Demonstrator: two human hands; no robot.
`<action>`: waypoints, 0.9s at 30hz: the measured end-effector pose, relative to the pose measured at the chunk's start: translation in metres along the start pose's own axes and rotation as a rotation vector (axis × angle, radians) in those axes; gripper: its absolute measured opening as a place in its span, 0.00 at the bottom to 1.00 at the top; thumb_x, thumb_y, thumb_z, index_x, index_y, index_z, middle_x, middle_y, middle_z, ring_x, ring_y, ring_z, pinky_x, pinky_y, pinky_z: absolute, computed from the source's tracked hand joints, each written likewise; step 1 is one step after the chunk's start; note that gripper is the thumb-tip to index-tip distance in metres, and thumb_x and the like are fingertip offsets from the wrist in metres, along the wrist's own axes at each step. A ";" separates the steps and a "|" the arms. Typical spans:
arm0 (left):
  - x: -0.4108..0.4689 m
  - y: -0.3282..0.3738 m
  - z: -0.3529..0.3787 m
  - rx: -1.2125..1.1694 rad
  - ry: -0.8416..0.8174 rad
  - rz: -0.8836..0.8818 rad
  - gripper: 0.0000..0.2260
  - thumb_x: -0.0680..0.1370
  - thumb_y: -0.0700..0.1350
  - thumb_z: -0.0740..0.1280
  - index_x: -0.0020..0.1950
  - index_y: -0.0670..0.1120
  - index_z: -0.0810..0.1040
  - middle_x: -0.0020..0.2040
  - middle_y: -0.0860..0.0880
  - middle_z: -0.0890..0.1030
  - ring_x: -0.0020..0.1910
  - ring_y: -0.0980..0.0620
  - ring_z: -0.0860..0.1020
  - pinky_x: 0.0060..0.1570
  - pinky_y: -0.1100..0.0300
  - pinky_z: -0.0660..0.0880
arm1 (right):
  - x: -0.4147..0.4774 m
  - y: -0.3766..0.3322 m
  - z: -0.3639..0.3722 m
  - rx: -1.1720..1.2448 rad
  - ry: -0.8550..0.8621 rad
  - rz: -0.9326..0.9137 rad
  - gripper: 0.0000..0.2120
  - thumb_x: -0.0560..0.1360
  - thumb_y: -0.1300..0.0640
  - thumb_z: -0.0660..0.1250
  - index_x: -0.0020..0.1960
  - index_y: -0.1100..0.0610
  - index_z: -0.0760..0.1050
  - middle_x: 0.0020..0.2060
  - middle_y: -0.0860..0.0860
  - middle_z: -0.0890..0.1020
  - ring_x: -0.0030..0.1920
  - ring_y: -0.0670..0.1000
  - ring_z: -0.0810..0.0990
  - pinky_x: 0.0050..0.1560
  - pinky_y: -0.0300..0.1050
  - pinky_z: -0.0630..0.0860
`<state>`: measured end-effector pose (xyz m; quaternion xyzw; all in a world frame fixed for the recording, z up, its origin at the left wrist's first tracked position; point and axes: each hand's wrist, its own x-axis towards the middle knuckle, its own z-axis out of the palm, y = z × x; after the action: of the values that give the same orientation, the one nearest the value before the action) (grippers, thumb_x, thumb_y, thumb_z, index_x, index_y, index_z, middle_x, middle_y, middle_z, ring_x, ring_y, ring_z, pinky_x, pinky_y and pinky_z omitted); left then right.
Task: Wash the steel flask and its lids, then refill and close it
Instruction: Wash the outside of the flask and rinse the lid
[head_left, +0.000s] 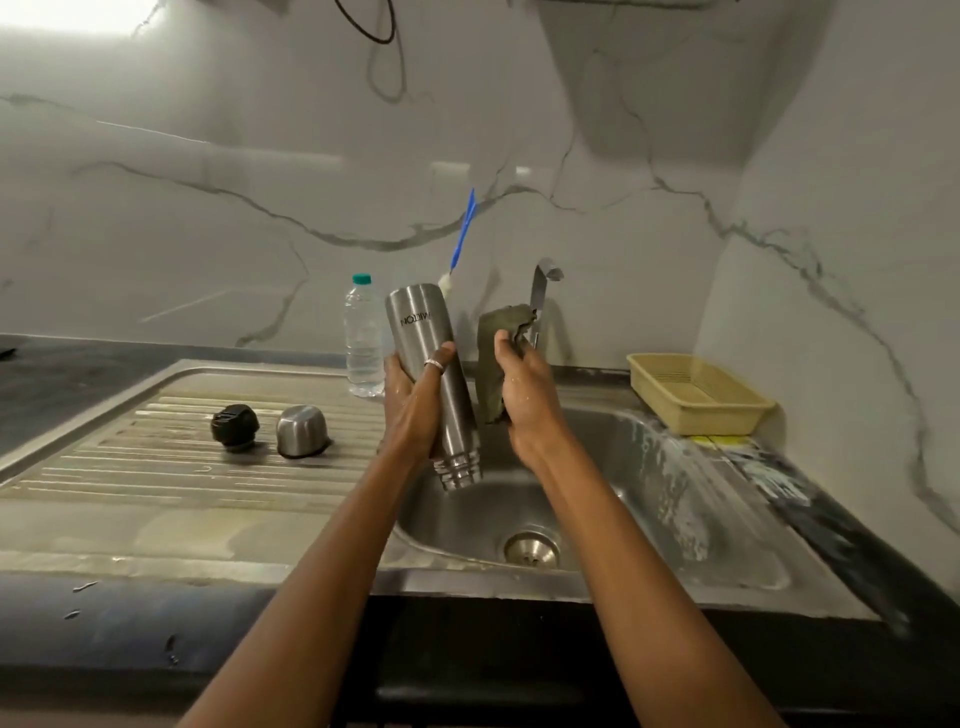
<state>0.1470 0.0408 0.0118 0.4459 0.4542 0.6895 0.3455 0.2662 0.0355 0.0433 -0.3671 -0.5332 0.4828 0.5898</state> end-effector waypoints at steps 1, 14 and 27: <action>0.000 -0.006 0.004 -0.016 0.006 -0.025 0.21 0.78 0.58 0.70 0.66 0.51 0.68 0.55 0.44 0.80 0.52 0.44 0.83 0.48 0.50 0.82 | 0.000 0.004 -0.004 -0.044 0.005 -0.027 0.11 0.84 0.48 0.61 0.58 0.48 0.80 0.54 0.44 0.85 0.57 0.42 0.82 0.62 0.46 0.76; 0.015 -0.029 0.024 -0.029 -0.215 0.035 0.24 0.82 0.66 0.54 0.68 0.52 0.75 0.61 0.45 0.82 0.61 0.47 0.81 0.63 0.43 0.77 | 0.049 0.017 0.013 -0.560 -0.028 -0.345 0.25 0.85 0.50 0.59 0.81 0.48 0.58 0.81 0.48 0.56 0.79 0.47 0.57 0.78 0.44 0.56; 0.015 -0.034 0.029 -0.243 -0.226 -0.173 0.24 0.86 0.58 0.47 0.69 0.47 0.75 0.56 0.43 0.85 0.56 0.46 0.84 0.54 0.51 0.81 | 0.063 0.041 0.009 -0.716 -0.032 -0.369 0.25 0.86 0.50 0.52 0.82 0.46 0.52 0.82 0.47 0.47 0.81 0.52 0.48 0.79 0.56 0.54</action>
<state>0.1705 0.0753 -0.0102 0.4347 0.3624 0.6528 0.5035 0.2477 0.1065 0.0229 -0.4400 -0.7337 0.1579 0.4931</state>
